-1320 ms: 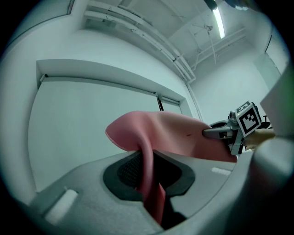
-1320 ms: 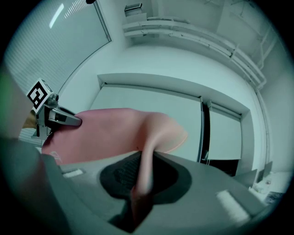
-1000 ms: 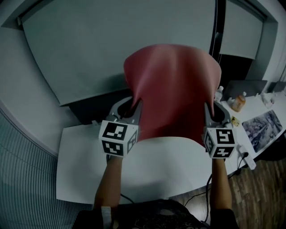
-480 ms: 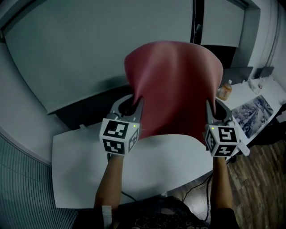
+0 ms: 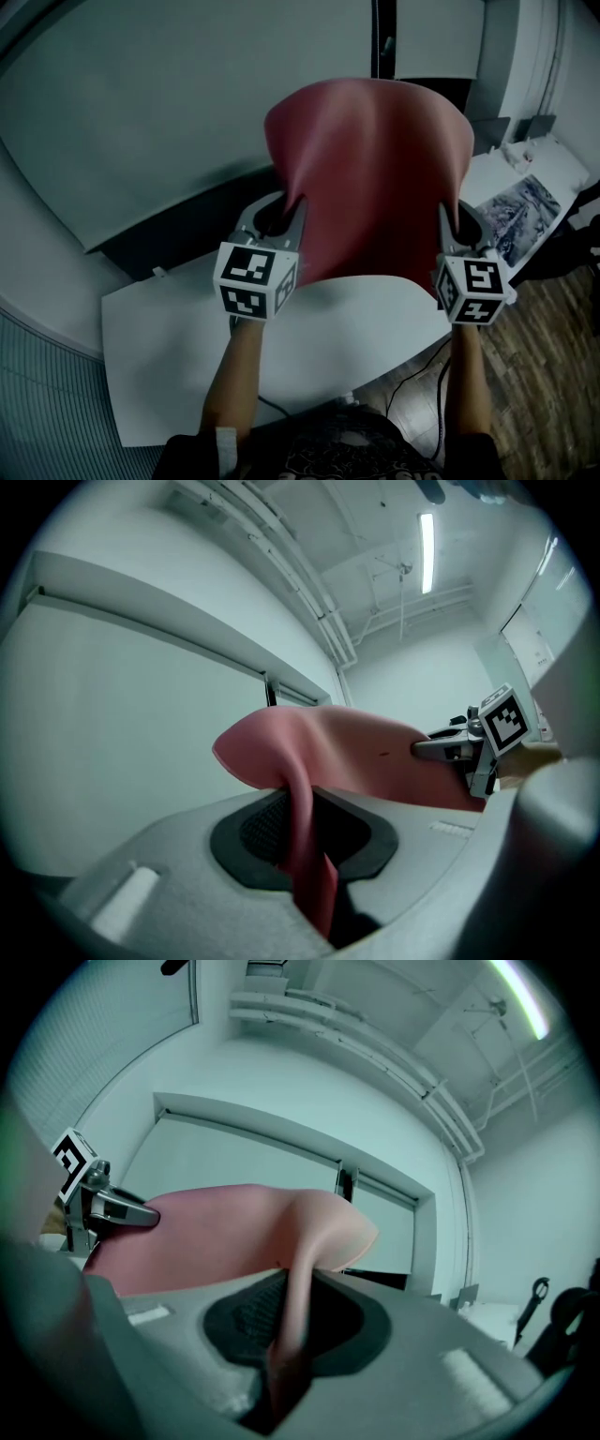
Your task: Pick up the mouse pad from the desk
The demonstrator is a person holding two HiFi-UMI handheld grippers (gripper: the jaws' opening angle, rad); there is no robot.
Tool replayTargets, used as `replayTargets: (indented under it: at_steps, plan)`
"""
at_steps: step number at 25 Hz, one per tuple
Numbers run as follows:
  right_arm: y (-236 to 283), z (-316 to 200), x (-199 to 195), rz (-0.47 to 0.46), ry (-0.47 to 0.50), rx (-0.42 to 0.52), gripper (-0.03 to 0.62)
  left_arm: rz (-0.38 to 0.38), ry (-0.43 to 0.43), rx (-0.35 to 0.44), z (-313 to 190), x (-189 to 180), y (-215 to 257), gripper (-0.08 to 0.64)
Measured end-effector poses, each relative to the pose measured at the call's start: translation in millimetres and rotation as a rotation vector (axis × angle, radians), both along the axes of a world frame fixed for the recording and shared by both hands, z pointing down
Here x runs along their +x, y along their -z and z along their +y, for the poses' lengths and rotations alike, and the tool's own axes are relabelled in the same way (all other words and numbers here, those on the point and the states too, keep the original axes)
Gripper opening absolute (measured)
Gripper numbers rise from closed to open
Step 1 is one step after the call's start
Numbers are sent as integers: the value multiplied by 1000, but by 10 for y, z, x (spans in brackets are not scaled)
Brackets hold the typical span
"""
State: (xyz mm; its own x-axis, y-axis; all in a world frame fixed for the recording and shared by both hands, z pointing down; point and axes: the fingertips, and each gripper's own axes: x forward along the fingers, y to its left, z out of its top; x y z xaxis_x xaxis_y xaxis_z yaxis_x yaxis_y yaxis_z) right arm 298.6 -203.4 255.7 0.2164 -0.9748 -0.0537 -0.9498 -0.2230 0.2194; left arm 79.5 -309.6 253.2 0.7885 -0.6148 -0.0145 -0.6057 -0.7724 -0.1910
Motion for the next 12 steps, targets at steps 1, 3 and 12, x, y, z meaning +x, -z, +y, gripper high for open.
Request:
replayTargets:
  at_steps: [1, 3, 12]
  plan:
    - [-1, 24, 19, 0, -8, 0, 60, 1, -8, -1, 7, 26, -5, 63]
    - [-4, 64, 53, 2, -22, -1, 60, 1, -20, -3, 17, 71, -13, 63]
    - [-10, 166, 147, 15, -55, 2, 60, 7, -48, -5, 49, 183, -38, 63]
